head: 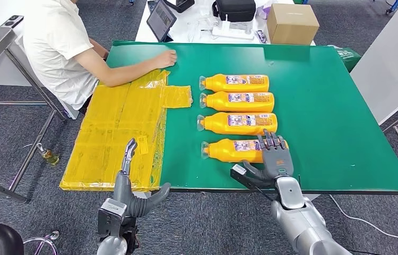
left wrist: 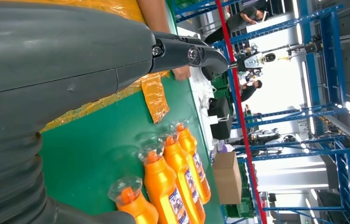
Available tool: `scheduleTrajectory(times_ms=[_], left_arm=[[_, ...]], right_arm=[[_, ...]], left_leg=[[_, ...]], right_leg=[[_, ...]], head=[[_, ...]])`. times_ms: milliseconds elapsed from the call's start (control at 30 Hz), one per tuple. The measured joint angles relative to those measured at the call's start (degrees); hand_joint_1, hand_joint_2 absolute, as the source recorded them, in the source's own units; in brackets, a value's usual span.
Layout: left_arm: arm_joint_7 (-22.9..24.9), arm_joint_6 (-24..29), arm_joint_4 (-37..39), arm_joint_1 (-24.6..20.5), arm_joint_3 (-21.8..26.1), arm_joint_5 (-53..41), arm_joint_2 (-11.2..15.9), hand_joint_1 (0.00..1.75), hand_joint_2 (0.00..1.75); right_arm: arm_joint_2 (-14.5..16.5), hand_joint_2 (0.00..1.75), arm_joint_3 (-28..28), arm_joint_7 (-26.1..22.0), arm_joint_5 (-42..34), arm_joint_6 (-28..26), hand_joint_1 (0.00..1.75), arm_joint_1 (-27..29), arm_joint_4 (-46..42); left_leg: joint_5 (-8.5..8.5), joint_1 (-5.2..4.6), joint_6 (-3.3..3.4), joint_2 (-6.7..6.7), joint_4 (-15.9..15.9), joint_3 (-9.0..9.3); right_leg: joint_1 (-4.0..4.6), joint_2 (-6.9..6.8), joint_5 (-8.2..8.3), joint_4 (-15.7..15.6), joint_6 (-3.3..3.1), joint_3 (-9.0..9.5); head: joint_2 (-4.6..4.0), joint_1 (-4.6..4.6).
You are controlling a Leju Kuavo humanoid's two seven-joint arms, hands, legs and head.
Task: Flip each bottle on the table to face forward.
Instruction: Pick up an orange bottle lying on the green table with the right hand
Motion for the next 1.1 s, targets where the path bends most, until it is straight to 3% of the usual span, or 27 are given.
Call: scheduleTrajectory(times_ms=[33,67,300,433,500,1100], left_arm=[[0.01,-0.04,0.00,0.00,-0.01,0.02,0.00,0.00,1.75],[0.01,-0.07,0.00,0.00,-0.01,0.03,0.00,0.00,1.75],[0.02,-0.10,0.00,0.00,-0.03,0.10,0.00,0.00,1.75],[0.01,-0.44,0.00,0.00,-0.13,0.78,0.00,0.00,1.75],[-0.08,-0.68,-0.01,0.02,-0.29,1.69,0.00,0.00,1.75],[1.02,-5.10,-3.02,1.57,-1.30,6.26,0.26,0.00,1.75]], right_arm=[[-0.08,0.00,0.13,-0.07,0.12,0.01,1.34,-0.16,0.25],[-0.16,0.00,0.24,-0.13,0.24,0.03,1.53,-0.29,0.44],[-0.28,0.00,0.36,-0.36,0.38,0.09,1.52,-0.47,0.72],[-0.79,0.00,0.82,-1.65,0.13,0.95,0.09,-1.41,1.93],[-1.56,0.00,1.31,-2.75,-0.63,2.69,0.00,-2.31,3.64],[-5.42,0.00,4.30,-5.98,-3.99,9.74,0.00,-4.06,5.93]], left_leg=[[0.00,0.00,0.00,0.00,0.00,0.00],[0.00,0.00,0.00,0.00,0.00,0.00],[0.00,0.00,0.00,0.00,0.00,0.00],[0.00,0.00,0.00,0.00,0.00,0.02],[0.00,0.00,0.01,-0.03,0.00,0.06],[0.00,-0.01,0.03,-0.07,0.00,0.56]], right_leg=[[0.00,0.00,0.00,0.00,0.00,0.00],[0.00,0.00,0.00,0.00,0.00,0.00],[0.00,0.00,0.00,0.00,0.00,0.00],[0.00,0.00,0.00,0.00,0.00,0.01],[0.00,-0.05,0.00,0.00,0.00,0.07],[-0.01,-0.11,-0.01,-0.04,0.00,0.58]], head=[[0.00,0.00],[0.00,0.01],[0.00,0.01],[0.00,0.01],[0.00,0.00],[0.00,0.01]])
